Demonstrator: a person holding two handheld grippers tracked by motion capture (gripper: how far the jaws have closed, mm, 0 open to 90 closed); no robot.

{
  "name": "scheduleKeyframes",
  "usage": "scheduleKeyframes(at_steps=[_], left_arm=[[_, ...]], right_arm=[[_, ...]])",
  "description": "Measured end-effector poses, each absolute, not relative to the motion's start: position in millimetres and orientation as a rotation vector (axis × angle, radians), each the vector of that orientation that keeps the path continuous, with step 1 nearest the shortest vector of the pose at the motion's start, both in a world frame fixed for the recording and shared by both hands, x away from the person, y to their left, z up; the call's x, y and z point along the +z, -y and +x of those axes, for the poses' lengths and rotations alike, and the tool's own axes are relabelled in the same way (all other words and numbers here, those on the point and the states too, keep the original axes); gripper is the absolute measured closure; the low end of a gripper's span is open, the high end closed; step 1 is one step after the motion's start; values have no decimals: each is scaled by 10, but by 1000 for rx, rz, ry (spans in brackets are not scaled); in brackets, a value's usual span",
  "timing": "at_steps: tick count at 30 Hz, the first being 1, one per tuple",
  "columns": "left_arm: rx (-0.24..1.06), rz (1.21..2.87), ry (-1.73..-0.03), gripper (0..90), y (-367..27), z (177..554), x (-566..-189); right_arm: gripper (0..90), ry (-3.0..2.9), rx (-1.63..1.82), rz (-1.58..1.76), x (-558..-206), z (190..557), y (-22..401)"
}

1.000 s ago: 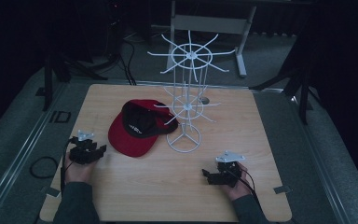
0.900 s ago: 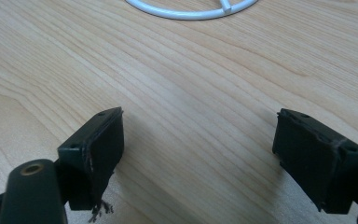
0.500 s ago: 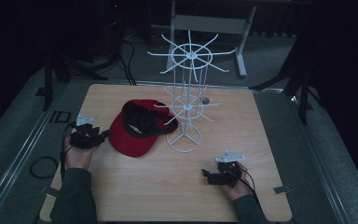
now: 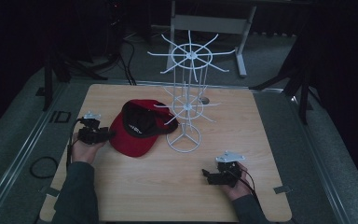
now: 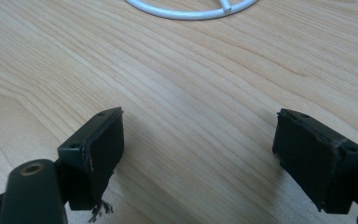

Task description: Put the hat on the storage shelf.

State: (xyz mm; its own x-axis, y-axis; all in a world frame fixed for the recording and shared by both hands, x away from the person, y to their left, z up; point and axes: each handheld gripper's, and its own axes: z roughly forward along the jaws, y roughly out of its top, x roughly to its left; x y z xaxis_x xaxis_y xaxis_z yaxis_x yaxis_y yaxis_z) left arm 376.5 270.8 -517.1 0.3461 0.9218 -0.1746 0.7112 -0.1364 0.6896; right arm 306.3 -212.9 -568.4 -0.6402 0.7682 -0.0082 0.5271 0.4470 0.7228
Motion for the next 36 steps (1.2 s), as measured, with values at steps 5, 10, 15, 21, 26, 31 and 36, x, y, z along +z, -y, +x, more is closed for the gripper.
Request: scheduleKeyframes(at_steps=[5,10,15,21,26,31,36], left_arm=[[333,1965,-1361,665,-2655,3710,-5168],[243,1974,-1300,677,-2585,3599,-5177],[133,1991,-1235,671,-2427,3476,-5246],[79,2037,-1200,657,-2275,3509,-5304],[38,2033,-1205,637,-2201,3591,-5332],[-3,2040,-1200,637,-2137,3685,-5370],[-43,2051,-1194,632,-2089,3763,-5394]], right_arm=[[163,-2368,1006,1104,-5684,3063,2129],[163,-2368,1006,1103,-5684,3063,2129],[163,-2368,1006,1103,-5684,3063,2129],[163,-2367,1007,1105,-5684,3062,2129],[163,-2368,1006,1103,-5684,3063,2130],[163,-2368,1007,1104,-5684,3063,2129],[163,-2368,1006,1103,-5684,3063,2130]])
